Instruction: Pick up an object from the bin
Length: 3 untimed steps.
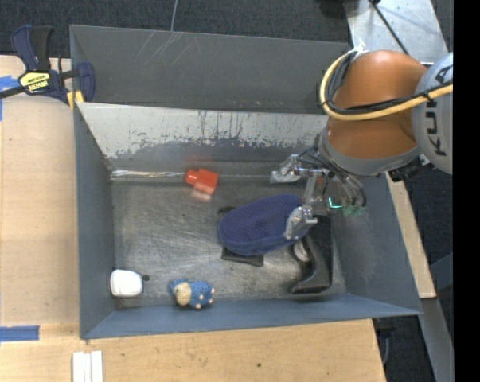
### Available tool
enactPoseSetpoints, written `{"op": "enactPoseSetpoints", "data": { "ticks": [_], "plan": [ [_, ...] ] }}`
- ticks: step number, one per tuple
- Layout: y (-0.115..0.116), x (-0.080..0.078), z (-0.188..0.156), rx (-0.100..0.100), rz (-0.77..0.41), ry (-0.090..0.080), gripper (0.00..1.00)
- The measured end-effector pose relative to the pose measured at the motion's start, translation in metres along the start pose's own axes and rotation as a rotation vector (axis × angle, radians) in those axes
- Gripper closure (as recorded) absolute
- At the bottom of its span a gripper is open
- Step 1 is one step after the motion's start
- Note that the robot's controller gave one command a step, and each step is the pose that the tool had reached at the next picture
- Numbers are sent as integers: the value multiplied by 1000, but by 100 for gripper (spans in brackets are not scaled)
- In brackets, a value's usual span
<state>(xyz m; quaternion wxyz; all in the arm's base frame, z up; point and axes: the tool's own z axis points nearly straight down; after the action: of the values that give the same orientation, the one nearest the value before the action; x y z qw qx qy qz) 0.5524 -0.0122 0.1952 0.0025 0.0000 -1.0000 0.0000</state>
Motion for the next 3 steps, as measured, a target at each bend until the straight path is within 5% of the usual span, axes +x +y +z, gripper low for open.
{"op": "enactPoseSetpoints", "data": {
  "ticks": [1, 2, 3],
  "plan": [
    [1, -43, 108, 1, -142, -12, 0],
    [36, -34, 117, 9, -78, -17, 0],
    [32, 38, 118, 2, -255, -33, 0]
  ]
}}
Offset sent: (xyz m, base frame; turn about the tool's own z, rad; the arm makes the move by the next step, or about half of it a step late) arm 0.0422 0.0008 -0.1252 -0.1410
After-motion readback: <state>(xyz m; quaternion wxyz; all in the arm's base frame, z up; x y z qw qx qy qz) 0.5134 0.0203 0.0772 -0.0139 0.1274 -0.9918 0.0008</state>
